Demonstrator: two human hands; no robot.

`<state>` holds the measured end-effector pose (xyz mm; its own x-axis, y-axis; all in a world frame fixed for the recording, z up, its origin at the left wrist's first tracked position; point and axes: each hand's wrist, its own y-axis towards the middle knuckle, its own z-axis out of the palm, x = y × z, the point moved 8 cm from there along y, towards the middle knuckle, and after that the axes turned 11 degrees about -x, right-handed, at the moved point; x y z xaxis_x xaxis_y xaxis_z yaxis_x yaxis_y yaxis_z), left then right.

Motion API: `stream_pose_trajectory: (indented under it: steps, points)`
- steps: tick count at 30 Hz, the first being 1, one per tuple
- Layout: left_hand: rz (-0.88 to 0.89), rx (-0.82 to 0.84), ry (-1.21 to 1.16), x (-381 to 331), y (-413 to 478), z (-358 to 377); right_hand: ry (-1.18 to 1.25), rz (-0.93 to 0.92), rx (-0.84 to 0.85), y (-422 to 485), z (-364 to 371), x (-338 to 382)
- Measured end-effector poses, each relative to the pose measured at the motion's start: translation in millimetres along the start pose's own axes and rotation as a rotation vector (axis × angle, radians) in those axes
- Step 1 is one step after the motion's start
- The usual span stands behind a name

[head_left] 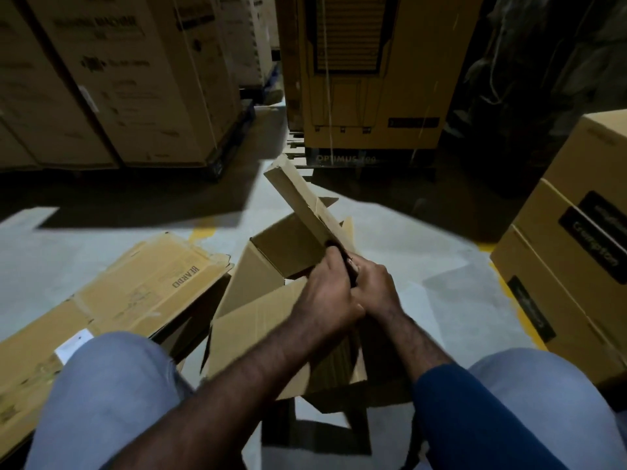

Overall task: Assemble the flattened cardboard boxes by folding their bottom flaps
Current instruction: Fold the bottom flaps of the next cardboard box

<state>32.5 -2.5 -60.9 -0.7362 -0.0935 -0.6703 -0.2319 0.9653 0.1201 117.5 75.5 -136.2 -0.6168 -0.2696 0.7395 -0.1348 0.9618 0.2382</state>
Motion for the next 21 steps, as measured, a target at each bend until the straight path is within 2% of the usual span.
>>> stream_pose_trajectory:
  steps: [5, 8, 10, 18, 21]
  points:
    - [0.18, -0.103, 0.36, -42.8, 0.4, -40.9, -0.052, -0.004, -0.027, 10.8, -26.0, 13.8]
    - [0.432, -0.202, 0.619, -86.7, -6.4, -61.0, -0.065, -0.003, -0.074, 16.1, -54.9, 24.2]
    - [0.528, -0.248, 0.739, -103.7, -11.8, -64.5, -0.086, -0.022, -0.123, 20.2, -76.0, 31.1]
    - [0.542, -0.315, 0.903, -110.5, -12.9, -101.0, -0.09, -0.036, -0.141, 15.1, -114.1, 29.3]
    - [0.525, -0.382, 0.845, -112.7, -5.7, -126.8, -0.06, -0.039, -0.087, 10.7, -110.6, 32.2]
